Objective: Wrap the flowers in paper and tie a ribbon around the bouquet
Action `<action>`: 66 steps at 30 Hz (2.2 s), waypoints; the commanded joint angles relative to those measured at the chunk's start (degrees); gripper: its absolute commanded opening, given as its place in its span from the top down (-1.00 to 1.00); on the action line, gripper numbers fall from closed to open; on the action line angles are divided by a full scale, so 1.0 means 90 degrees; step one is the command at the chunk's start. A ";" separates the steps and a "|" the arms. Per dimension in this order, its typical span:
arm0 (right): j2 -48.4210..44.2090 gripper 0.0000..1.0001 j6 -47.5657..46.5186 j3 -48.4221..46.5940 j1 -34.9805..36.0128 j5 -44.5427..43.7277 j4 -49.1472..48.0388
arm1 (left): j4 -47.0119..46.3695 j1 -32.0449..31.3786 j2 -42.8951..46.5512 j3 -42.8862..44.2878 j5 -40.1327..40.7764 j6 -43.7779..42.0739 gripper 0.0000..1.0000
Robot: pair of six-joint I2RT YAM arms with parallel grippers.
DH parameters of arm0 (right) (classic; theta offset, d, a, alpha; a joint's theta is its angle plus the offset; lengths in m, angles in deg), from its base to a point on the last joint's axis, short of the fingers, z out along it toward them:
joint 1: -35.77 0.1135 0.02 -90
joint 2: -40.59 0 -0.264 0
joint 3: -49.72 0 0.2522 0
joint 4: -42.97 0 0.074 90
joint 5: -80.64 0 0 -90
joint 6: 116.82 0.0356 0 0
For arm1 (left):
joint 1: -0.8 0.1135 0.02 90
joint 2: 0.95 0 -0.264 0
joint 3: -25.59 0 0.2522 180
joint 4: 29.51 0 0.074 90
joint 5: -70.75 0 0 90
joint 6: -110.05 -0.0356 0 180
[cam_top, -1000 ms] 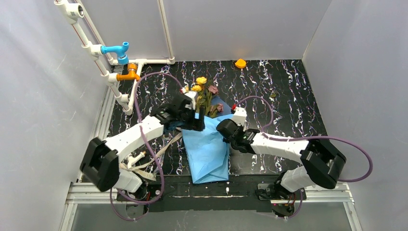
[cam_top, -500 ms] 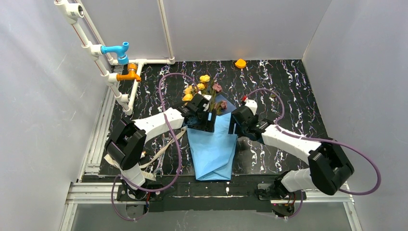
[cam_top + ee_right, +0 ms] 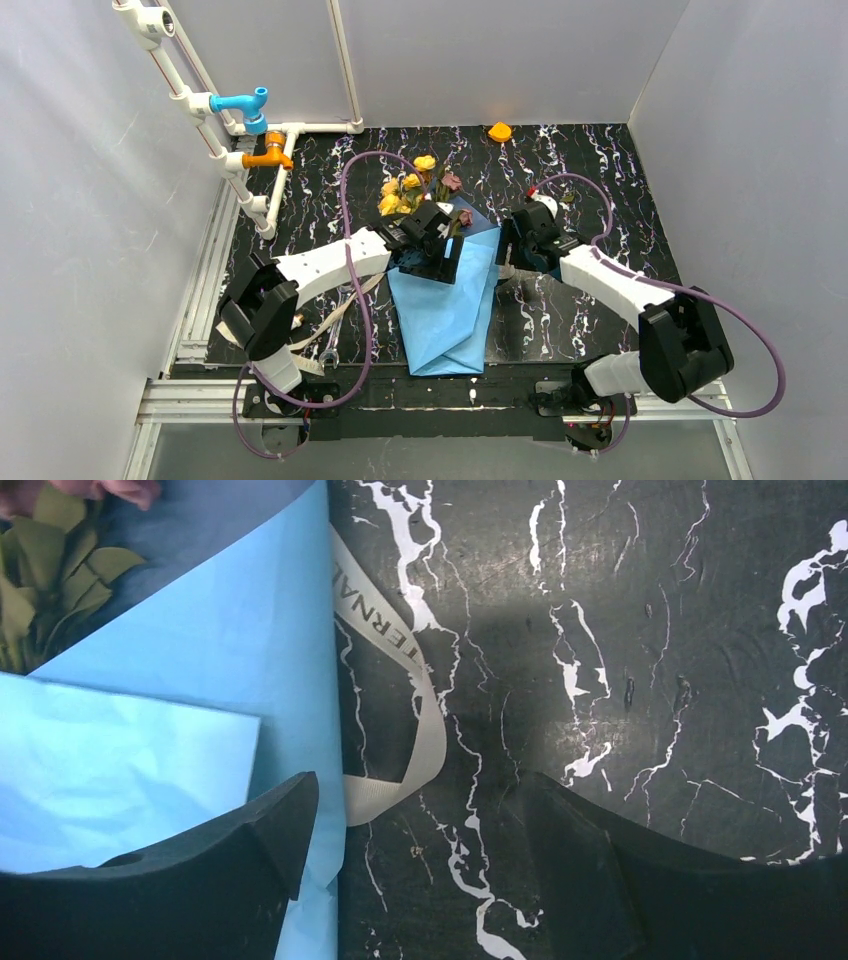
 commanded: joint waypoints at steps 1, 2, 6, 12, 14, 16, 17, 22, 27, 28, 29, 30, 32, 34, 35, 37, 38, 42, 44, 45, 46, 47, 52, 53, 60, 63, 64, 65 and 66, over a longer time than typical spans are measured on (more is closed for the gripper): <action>0.0399 -0.59 -0.0216 -0.0299 -0.0274 0.0314 -0.0323 | 0.0058 -0.0111 0.0215 0.0202 -0.0155 0.0255 -0.45; 0.0520 -0.53 -0.0241 -0.0321 -0.0329 0.0348 -0.0370 | -0.0071 -0.0179 0.0157 0.0142 -0.0265 0.0321 -0.45; 0.0971 -0.31 -0.0334 -0.0361 -0.0513 0.0579 -0.0611 | -0.0317 -0.0527 -0.0053 0.0052 -0.0367 0.0543 -0.45; 0.1407 0.03 -0.0439 -0.0436 -0.0599 0.0628 -0.0724 | -0.0193 -0.0942 -0.0403 0.0362 -0.0025 0.0606 -0.51; 0.1452 0.15 -0.0454 -0.0409 -0.0618 0.0641 -0.0763 | -0.0055 -0.1060 -0.0583 0.0500 0.0106 0.0604 -0.53; 0.1465 0.32 -0.0471 -0.0380 -0.0635 0.0639 -0.0778 | -0.0034 -0.1169 -0.0732 0.0570 0.0223 0.0614 -0.60; 0.1469 0.39 -0.0487 -0.0370 -0.0647 0.0647 -0.0786 | -0.0035 -0.1240 -0.0781 0.0597 0.0303 0.0609 -0.62; 0.1523 0.67 -0.0524 -0.0368 -0.0716 0.0716 -0.0788 | -0.0018 -0.1527 -0.1041 0.0874 0.0710 0.0563 -0.69; 0.1569 0.97 -0.0539 -0.0358 -0.0738 0.0814 -0.0805 | -0.0070 -0.2015 -0.1291 0.1123 0.1625 0.0301 -0.81; 0.1579 0.97 -0.0542 -0.0358 -0.0743 0.0825 -0.0807 | -0.0074 -0.2089 -0.1369 0.1173 0.1783 0.0257 -0.81; 0.1589 0.97 -0.0542 -0.0352 -0.0747 0.0827 -0.0800 | -0.0071 -0.2163 -0.1451 0.1222 0.1883 0.0238 -0.80; 0.1592 0.97 -0.0550 -0.0370 -0.0755 0.0828 -0.0791 | -0.0061 -0.2188 -0.1543 0.1256 0.1977 0.0227 -0.77; 0.1588 0.97 -0.0567 -0.0407 -0.0781 0.0813 -0.0757 | -0.0055 -0.2203 -0.1698 0.1253 0.2131 0.0288 -0.70; 0.1588 0.97 -0.0577 -0.0470 -0.0819 0.0760 -0.0670 | -0.0060 -0.2213 -0.1815 0.1197 0.2270 0.0343 -0.59; 0.1590 0.97 -0.0583 -0.0516 -0.0840 0.0712 -0.0616 | -0.0060 -0.2214 -0.1866 0.1163 0.2314 0.0350 -0.48; 0.1592 0.97 -0.0586 -0.0640 -0.0887 0.0604 -0.0441 | -0.0109 -0.2213 -0.1950 0.1086 0.2333 0.0309 -0.06; 0.1581 0.97 -0.0583 -0.0702 -0.0907 0.0545 -0.0352 | -0.0106 -0.2213 -0.1998 0.1065 0.2375 0.0300 0.12; 0.1375 0.97 -0.0471 -0.0841 -0.0983 0.0096 -0.0008 | -0.0096 -0.2204 -0.2192 0.0967 0.2607 0.0113 0.25; 0.1226 0.97 -0.0389 -0.0878 -0.1064 -0.0179 0.0094 | -0.0113 -0.2178 -0.2232 0.0961 0.2663 0.0013 0.23; 0.1156 0.97 -0.0334 -0.0898 -0.1151 -0.0331 0.0139 | -0.0128 -0.2158 -0.2242 0.0973 0.2651 -0.0011 0.22; 0.1079 0.97 -0.0280 -0.0915 -0.1237 -0.0380 0.0191 | -0.0137 -0.2134 -0.2268 0.1009 0.2628 -0.0038 0.22; 0.1006 0.97 -0.0227 -0.0952 -0.1327 -0.0454 0.0256 | -0.0130 -0.2114 -0.2297 0.1060 0.2600 -0.0054 0.21; 0.0559 0.97 -0.0082 -0.1018 -0.1895 -0.0886 0.0489 | -0.0070 -0.2069 -0.2538 0.1512 0.2439 -0.0155 0.21; 0.0449 0.97 -0.0074 -0.1021 -0.2010 -0.0948 0.0518 | -0.0037 -0.2059 -0.2592 0.1615 0.2417 -0.0172 0.20; -0.0382 0.97 0.0266 -0.1094 -0.2538 -0.1745 0.0710 | -0.0216 -0.1871 -0.2780 0.1959 0.1993 -0.0355 0.22; -0.0607 0.97 0.0474 -0.1259 -0.2735 -0.2027 0.0755 | -0.0463 -0.1833 -0.2832 0.1967 0.1516 -0.0537 0.24; -0.0655 0.97 0.0546 -0.1340 -0.2801 -0.2143 0.0813 | -0.0473 -0.1832 -0.2860 0.1985 0.1458 -0.0581 0.25; -0.0712 0.97 0.0639 -0.1431 -0.2871 -0.2273 0.0893 | -0.0442 -0.1832 -0.2892 0.2019 0.1465 -0.0601 0.24; -0.0768 0.97 0.0758 -0.1541 -0.2923 -0.2443 0.0995 | -0.0384 -0.1827 -0.2918 0.2048 0.1495 -0.0608 0.24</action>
